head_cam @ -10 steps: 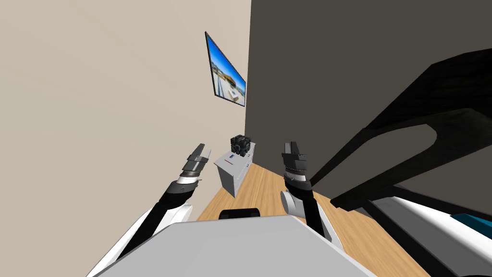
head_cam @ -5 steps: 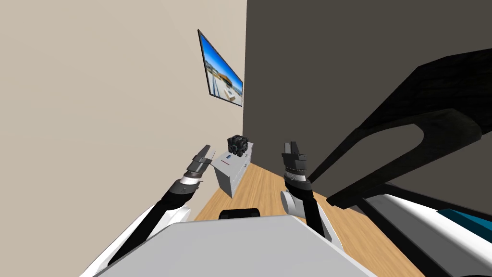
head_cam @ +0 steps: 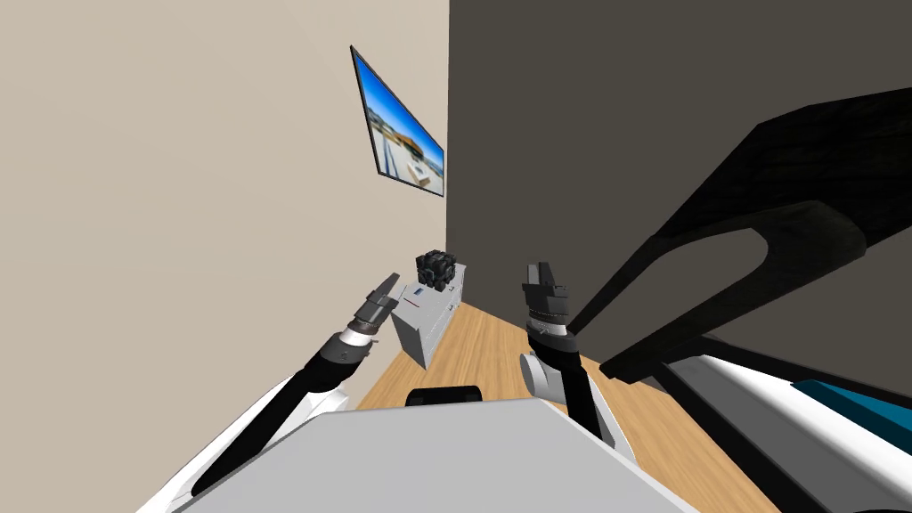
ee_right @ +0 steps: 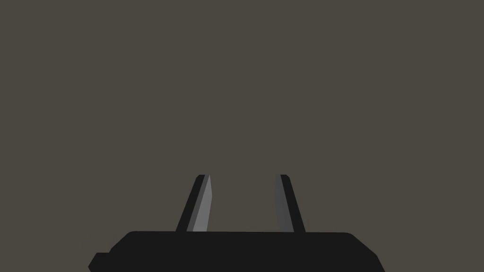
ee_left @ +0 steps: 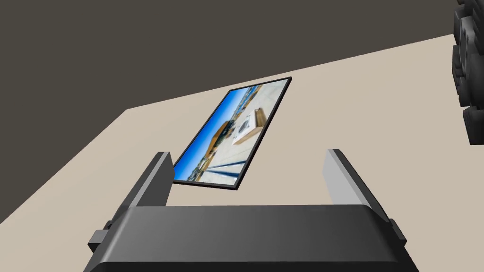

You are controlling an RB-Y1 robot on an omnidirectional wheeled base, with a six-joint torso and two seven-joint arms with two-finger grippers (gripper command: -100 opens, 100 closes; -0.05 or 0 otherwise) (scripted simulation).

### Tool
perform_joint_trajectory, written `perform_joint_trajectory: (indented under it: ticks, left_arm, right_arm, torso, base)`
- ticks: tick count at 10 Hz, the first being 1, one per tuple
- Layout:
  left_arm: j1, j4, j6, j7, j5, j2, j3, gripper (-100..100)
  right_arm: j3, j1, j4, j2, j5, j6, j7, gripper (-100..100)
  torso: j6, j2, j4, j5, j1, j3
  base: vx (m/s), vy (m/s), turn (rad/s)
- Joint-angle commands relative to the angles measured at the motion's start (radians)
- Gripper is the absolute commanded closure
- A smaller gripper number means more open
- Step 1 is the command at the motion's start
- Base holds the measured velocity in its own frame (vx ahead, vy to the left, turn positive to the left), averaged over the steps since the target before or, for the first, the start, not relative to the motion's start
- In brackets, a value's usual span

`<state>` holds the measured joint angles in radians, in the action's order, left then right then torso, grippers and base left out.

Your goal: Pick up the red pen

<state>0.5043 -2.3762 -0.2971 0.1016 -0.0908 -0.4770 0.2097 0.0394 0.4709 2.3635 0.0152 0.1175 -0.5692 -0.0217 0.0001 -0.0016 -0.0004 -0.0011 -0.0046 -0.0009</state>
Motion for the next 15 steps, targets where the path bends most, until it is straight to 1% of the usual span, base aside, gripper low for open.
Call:
perform_joint_trajectory:
  ticks: [1, 2, 3, 4, 5, 6, 7, 8, 9, 10, 11, 12, 13, 14, 15]
  left_arm:
    - [-0.001, 0.005, 0.004, 0.004, -0.018, -0.033, 0.006, -100]
    - [-0.002, 0.009, 0.017, 0.015, -0.052, -0.071, 0.027, -100]
    - [-0.002, 0.009, 0.017, 0.015, -0.052, -0.084, 0.027, -100]
    - [-0.001, 0.016, 0.031, 0.026, -0.088, -0.123, 0.049, -100]
    - [-0.001, 0.016, 0.031, 0.026, -0.088, -0.135, 0.049, -100]
    - [0.000, 0.025, 0.047, 0.037, -0.127, -0.175, 0.072, -100]
    - [0.000, 0.025, 0.047, 0.037, -0.127, -0.188, 0.072, -100]
    - [0.003, 0.036, 0.064, 0.047, -0.168, -0.228, 0.094, -100]
    - [0.003, 0.036, 0.064, 0.047, -0.168, -0.241, 0.094, -100]
    - [0.006, 0.049, 0.082, 0.057, -0.212, -0.286, 0.115, -100]
    - [0.006, 0.049, 0.082, 0.057, -0.212, -0.295, 0.115, -100]
    - [0.011, 0.064, 0.101, 0.066, -0.255, -0.335, 0.137, -100]
    - [0.011, 0.064, 0.101, 0.066, -0.258, -0.350, 0.137, -100]
    - [0.017, 0.082, 0.121, 0.074, -0.300, -0.383, 0.157, -100]
    - [0.017, 0.082, 0.121, 0.074, -0.306, -0.405, 0.157, -100]
  right_arm:
    - [0.000, 0.000, 0.000, 0.000, 0.000, 0.000, 0.000, 0]
    - [0.000, 0.000, 0.000, 0.000, 0.000, 0.000, 0.000, 0]
    - [0.000, 0.000, 0.000, 0.000, 0.000, 0.000, 0.000, 0]
    - [0.000, 0.000, 0.000, 0.000, 0.000, 0.000, 0.000, 0]
    - [0.000, 0.000, 0.000, 0.000, 0.000, 0.000, 0.000, 0]
    - [0.000, 0.000, 0.000, 0.000, 0.000, 0.000, 0.000, 0]
    - [0.000, 0.000, 0.000, 0.000, 0.000, 0.000, 0.000, 0]
    - [0.000, 0.000, 0.000, 0.000, 0.000, 0.000, 0.000, 0]
    - [0.000, 0.000, 0.000, 0.000, 0.000, 0.000, 0.000, 0]
    - [0.000, 0.000, 0.000, 0.000, 0.000, 0.000, 0.000, 0]
    - [0.000, 0.000, 0.000, 0.000, 0.000, 0.000, 0.000, 0]
    - [0.000, 0.000, 0.000, 0.000, 0.000, 0.000, 0.000, 0]
    - [0.000, 0.000, 0.000, 0.000, 0.000, 0.000, 0.000, 0]
    - [0.000, 0.000, 0.000, 0.000, 0.000, 0.000, 0.000, 0]
    - [0.000, 0.000, 0.000, 0.000, 0.000, 0.000, 0.000, 0]
  torso:
    - [0.000, 0.000, 0.000, 0.000, 0.000, 0.000]
    - [0.000, 0.000, 0.000, 0.000, 0.001, 0.000]
    - [0.000, -0.001, 0.000, 0.000, -0.001, 0.000]
    - [0.000, -0.001, 0.000, 0.000, 0.000, -0.001]
    - [0.000, -0.001, 0.000, 0.000, -0.001, -0.001]
    - [0.000, -0.001, 0.000, 0.000, 0.000, 0.000]
    - [0.000, -0.002, 0.000, 0.000, 0.000, -0.001]
    - [0.000, -0.002, 0.000, 0.000, 0.001, -0.001]
    - [0.000, -0.002, -0.001, 0.000, 0.000, -0.001]
    - [0.000, -0.002, 0.000, 0.000, 0.001, -0.001]
    - [0.000, -0.003, -0.001, 0.000, -0.001, -0.001]
    - [0.000, -0.002, -0.001, 0.000, 0.000, -0.001]
    - [0.000, -0.003, -0.001, 0.000, 0.000, -0.002]
    - [0.000, -0.003, -0.001, 0.000, 0.001, -0.002]
    - [0.000, -0.004, -0.001, 0.000, 0.001, -0.002]
  base:
    - [0.026, -0.062, -0.022]
    - [0.044, -0.085, -0.059]
    - [0.040, -0.068, -0.021]
    - [0.037, -0.088, -0.057]
    - [0.036, -0.066, -0.025]
    - [0.065, -0.069, -0.064]
    - [0.058, -0.063, -0.032]
    - [0.063, -0.067, -0.069]
    - [0.052, -0.055, -0.030]
    - [0.068, -0.087, -0.070]
    - [0.062, -0.071, -0.033]
    - [0.072, -0.076, -0.083]
    - [0.069, -0.051, -0.037]
    - [0.096, -0.062, -0.084]
    - [0.084, -0.061, -0.037]
